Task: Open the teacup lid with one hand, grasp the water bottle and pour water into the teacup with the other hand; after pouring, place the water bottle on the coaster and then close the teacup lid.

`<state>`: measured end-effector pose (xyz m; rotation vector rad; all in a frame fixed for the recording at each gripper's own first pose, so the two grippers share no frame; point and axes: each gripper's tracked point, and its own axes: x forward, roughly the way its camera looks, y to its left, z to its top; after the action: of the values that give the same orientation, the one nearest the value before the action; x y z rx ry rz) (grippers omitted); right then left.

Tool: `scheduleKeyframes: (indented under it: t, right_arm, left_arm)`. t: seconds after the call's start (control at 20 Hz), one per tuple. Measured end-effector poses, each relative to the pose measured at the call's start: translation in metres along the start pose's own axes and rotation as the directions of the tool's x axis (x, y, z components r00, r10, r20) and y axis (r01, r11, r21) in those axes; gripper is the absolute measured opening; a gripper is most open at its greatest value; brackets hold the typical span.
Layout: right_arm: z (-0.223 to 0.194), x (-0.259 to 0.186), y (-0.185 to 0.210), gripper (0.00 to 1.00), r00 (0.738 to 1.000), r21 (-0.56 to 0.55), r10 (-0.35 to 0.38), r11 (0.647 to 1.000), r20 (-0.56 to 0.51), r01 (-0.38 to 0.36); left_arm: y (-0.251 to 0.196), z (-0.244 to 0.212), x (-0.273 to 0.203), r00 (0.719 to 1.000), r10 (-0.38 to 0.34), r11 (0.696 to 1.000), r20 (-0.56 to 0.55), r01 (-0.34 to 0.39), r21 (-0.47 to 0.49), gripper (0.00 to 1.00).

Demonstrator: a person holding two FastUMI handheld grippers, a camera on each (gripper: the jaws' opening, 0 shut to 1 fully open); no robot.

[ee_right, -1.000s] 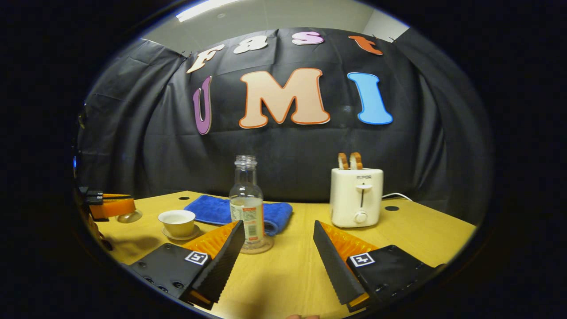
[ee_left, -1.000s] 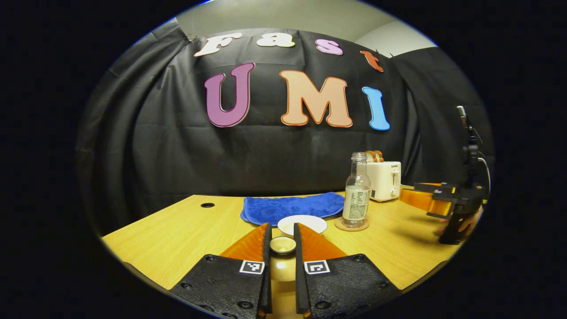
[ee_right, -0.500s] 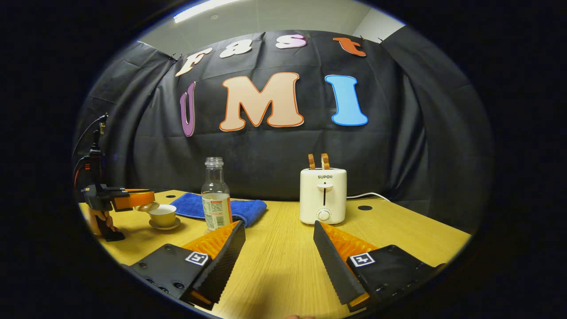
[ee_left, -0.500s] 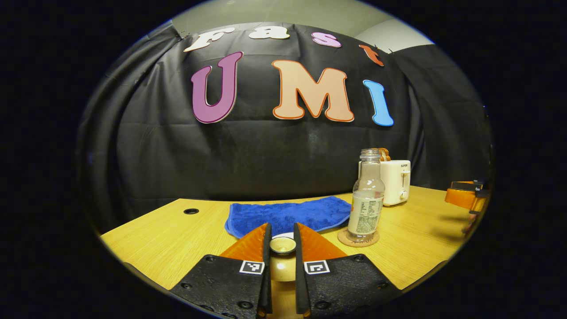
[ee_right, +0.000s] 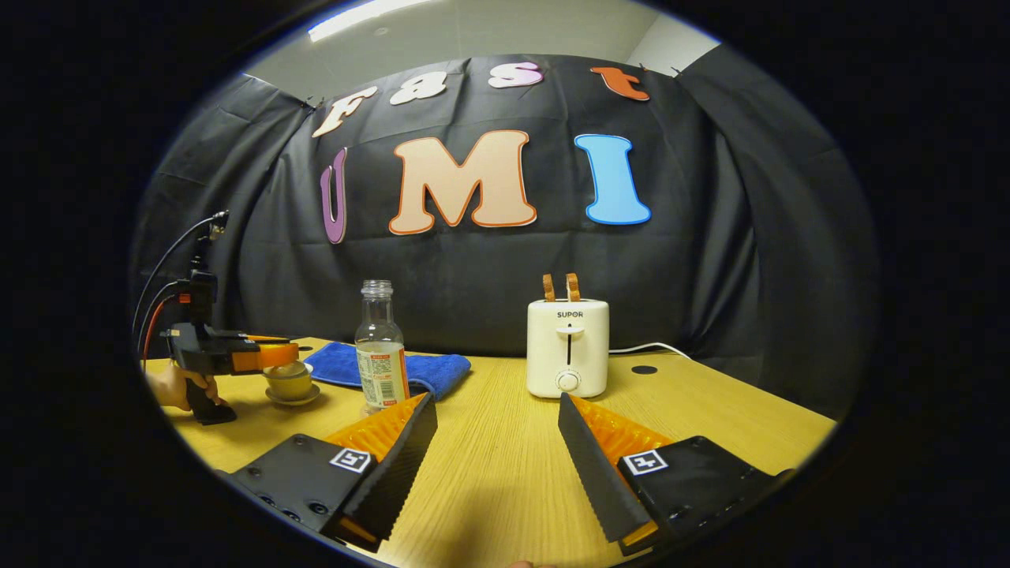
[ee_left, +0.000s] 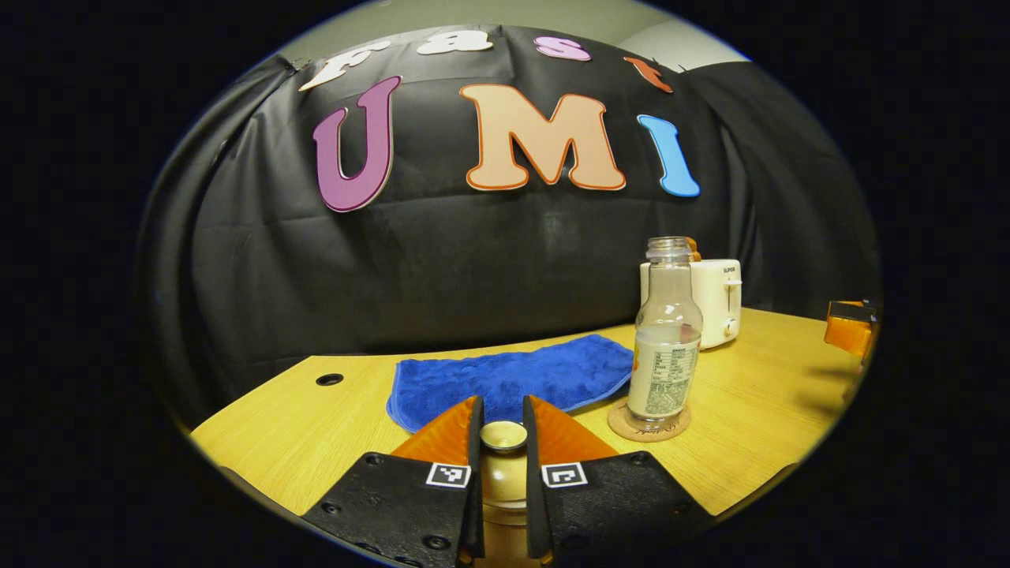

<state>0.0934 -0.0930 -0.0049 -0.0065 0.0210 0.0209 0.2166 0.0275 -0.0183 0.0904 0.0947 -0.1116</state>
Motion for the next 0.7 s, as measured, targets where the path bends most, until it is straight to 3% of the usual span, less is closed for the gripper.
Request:
scheduleKeyframes:
  t: [0.7]
  right_arm:
    - [0.001,-0.019,-0.014,0.98,1.000,-0.001,-0.014,1.000,0.002,0.014]
  left_arm:
    - [-0.008,-0.008,0.000,0.998,0.001,0.999,-0.059,0.002,0.054,0.21]
